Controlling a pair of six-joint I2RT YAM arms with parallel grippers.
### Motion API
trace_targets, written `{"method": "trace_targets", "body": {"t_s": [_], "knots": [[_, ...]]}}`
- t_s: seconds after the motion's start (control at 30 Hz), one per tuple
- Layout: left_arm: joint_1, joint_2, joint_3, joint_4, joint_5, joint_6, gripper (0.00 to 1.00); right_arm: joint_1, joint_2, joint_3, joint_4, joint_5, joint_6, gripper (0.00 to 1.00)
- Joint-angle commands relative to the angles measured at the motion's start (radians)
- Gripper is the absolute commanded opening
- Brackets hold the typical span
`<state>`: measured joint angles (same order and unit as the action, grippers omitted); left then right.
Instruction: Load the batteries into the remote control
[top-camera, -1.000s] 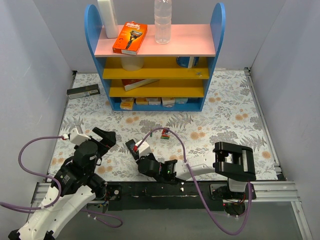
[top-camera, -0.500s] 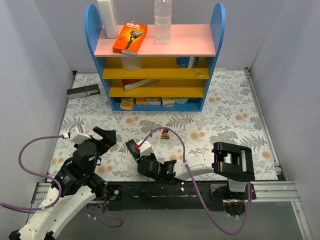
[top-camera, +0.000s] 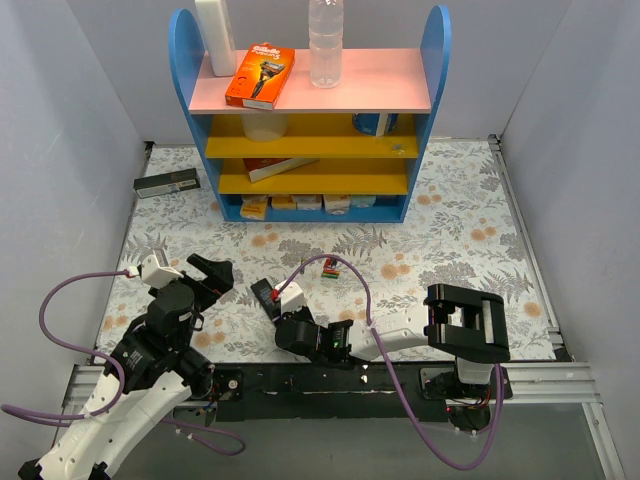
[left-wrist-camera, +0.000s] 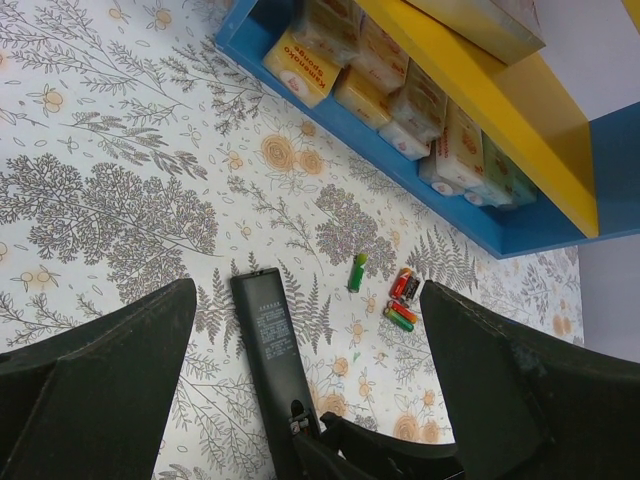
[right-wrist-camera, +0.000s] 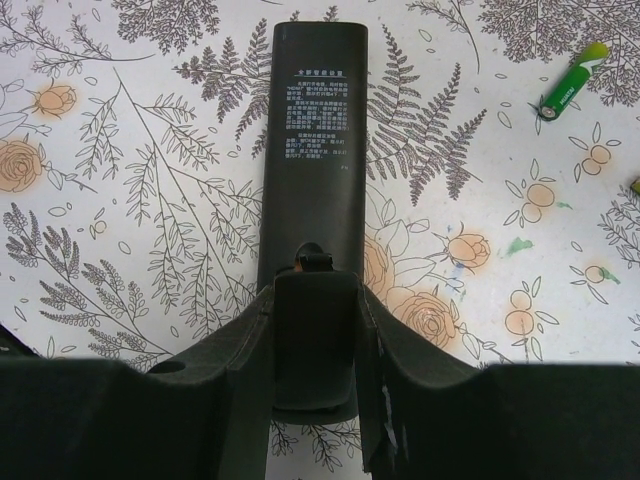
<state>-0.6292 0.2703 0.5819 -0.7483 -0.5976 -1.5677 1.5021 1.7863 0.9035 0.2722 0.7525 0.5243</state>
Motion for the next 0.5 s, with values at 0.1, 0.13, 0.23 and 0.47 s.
{"method": "trace_targets", "body": {"t_s": [0.1, 0.13, 0.23, 0.47], "knots": [[0.005, -0.005, -0.001, -0.005, -0.034, 0.001, 0.95, 0.006, -0.051, -0.003, 0.058, 0.018, 0.017, 0.01], [0.005, -0.003, 0.001, -0.005, -0.036, 0.003, 0.95, 0.006, -0.051, -0.005, 0.058, 0.019, 0.017, 0.01], [0.005, -0.002, 0.001, -0.005, -0.036, 0.000, 0.95, 0.006, -0.050, -0.008, 0.058, 0.021, 0.025, 0.01], [0.005, -0.002, -0.001, -0.003, -0.036, 0.000, 0.95, 0.007, -0.047, -0.006, 0.018, 0.027, 0.060, 0.01]]}}
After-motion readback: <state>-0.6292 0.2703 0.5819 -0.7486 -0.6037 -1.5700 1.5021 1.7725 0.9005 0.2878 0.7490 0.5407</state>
